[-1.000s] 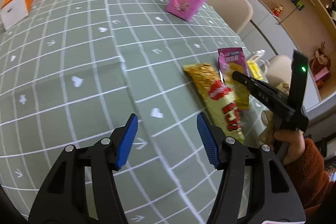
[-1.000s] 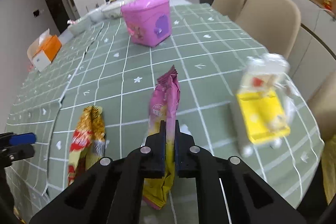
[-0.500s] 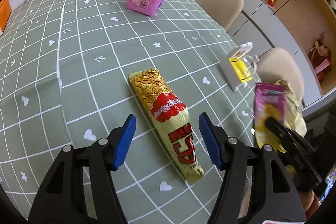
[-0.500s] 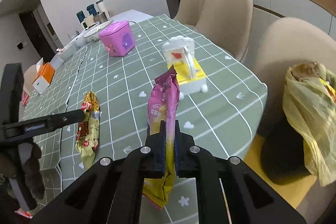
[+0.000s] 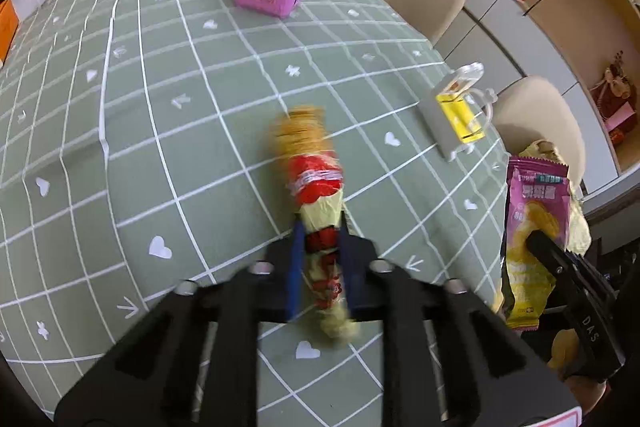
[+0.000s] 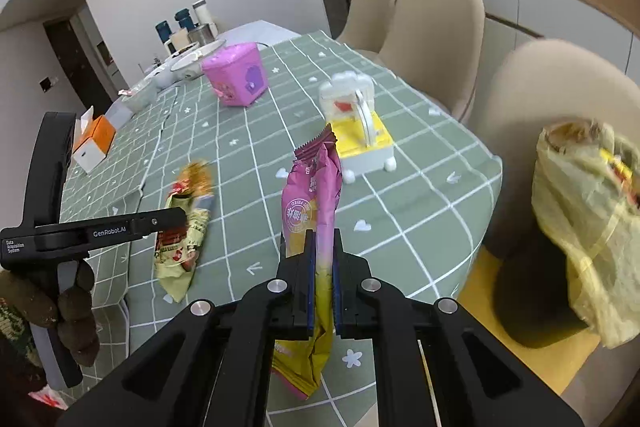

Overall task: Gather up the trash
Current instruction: 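Carry both wrappers to the bin and open both tools over it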

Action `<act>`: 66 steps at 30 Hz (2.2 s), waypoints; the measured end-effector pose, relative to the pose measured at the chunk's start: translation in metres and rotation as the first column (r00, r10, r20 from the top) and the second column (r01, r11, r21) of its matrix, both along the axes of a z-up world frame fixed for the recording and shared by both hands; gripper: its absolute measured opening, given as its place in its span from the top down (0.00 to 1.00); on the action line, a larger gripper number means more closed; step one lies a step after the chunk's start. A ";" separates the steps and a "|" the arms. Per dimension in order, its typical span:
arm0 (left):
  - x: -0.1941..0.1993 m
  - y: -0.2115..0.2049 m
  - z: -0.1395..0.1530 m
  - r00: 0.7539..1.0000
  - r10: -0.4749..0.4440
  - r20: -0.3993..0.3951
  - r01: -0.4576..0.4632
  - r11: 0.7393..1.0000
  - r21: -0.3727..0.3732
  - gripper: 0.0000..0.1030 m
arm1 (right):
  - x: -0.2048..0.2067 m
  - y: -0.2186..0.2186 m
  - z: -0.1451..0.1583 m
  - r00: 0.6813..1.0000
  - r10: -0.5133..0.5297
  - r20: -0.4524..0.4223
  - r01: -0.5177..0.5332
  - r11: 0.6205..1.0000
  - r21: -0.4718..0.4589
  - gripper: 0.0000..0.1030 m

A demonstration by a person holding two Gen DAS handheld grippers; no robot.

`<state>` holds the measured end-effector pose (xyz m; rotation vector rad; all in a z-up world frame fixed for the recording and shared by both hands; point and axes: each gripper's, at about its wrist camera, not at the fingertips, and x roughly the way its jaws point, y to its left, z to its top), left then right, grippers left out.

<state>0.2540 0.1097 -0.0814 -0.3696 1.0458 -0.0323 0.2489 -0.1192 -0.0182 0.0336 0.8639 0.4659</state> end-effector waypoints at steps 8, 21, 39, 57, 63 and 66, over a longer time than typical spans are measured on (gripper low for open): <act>-0.003 -0.014 0.085 0.975 -0.028 0.219 0.026 1.000 0.010 0.92 | -0.006 -0.020 0.066 0.990 0.001 0.140 0.001 1.000 -0.008 0.92; 0.022 -0.110 0.198 0.870 -0.147 0.471 0.143 0.989 0.043 0.92 | -0.007 -0.122 0.161 0.917 -0.101 0.387 0.118 0.993 -0.022 0.92; 0.087 -0.304 0.141 0.857 -0.387 0.339 0.410 0.912 0.004 0.92 | 0.021 -0.290 0.126 0.890 -0.258 0.375 0.282 0.959 -0.011 0.92; 0.151 -0.449 0.021 0.815 -0.580 -0.009 0.573 0.802 0.168 0.92 | 0.056 -0.378 0.058 0.906 -0.364 0.216 0.379 0.925 -0.029 0.92; 0.155 -0.456 0.016 0.819 -0.574 -0.017 0.565 0.799 0.206 0.91 | 0.064 -0.379 0.045 0.913 -0.365 0.181 0.374 0.927 -0.021 0.92; 0.152 -0.450 0.024 0.820 -0.572 0.019 0.561 0.810 0.174 0.71 | 0.067 -0.377 0.041 0.919 -0.357 0.169 0.365 0.931 -0.019 0.92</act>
